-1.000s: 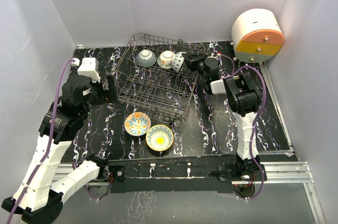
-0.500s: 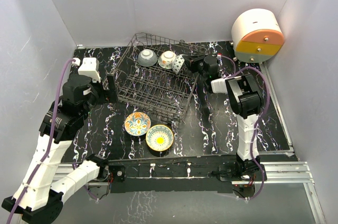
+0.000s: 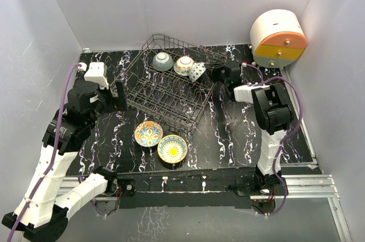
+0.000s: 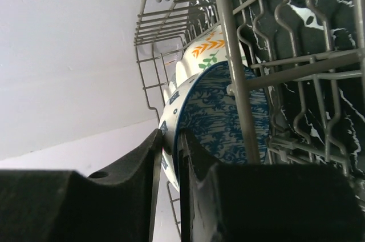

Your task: Load the bowls into the dish rack

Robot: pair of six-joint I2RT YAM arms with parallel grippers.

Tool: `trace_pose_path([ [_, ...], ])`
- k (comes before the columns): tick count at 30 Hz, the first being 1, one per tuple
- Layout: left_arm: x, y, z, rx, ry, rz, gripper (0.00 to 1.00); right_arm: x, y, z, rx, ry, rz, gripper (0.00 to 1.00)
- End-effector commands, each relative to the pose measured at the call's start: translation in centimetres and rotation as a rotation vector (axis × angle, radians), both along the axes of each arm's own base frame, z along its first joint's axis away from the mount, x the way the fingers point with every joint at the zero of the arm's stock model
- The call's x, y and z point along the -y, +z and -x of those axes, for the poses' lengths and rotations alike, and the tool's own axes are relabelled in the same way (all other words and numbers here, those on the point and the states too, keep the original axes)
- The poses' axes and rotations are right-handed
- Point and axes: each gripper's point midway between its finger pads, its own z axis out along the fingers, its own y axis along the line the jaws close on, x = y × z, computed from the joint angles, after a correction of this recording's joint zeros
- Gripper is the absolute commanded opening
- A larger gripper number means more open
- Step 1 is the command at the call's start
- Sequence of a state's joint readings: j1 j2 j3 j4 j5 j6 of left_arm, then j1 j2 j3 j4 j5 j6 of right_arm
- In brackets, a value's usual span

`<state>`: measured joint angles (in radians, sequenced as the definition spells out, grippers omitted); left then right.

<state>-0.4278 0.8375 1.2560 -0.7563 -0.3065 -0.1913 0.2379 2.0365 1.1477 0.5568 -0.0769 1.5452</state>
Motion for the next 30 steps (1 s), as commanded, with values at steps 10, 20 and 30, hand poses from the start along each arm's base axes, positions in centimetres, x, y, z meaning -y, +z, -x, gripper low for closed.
trace_pose_path([
  [10, 0.1, 0.1, 0.4, 0.012, -0.003, 0.019, 0.96, 5.1, 3.2, 0.7, -0.072, -0.131, 0.176, 0.27],
  [20, 0.1, 0.0, 0.6, 0.011, -0.01, 0.023, 0.96, 5.2, 4.0, 0.4, -0.12, -0.093, 0.273, 0.38],
  [30, 0.2, 0.1, 0.8, 0.007, -0.012, 0.034, 0.96, 5.1, 9.1, 0.4, 0.007, -0.041, 0.392, 0.46],
])
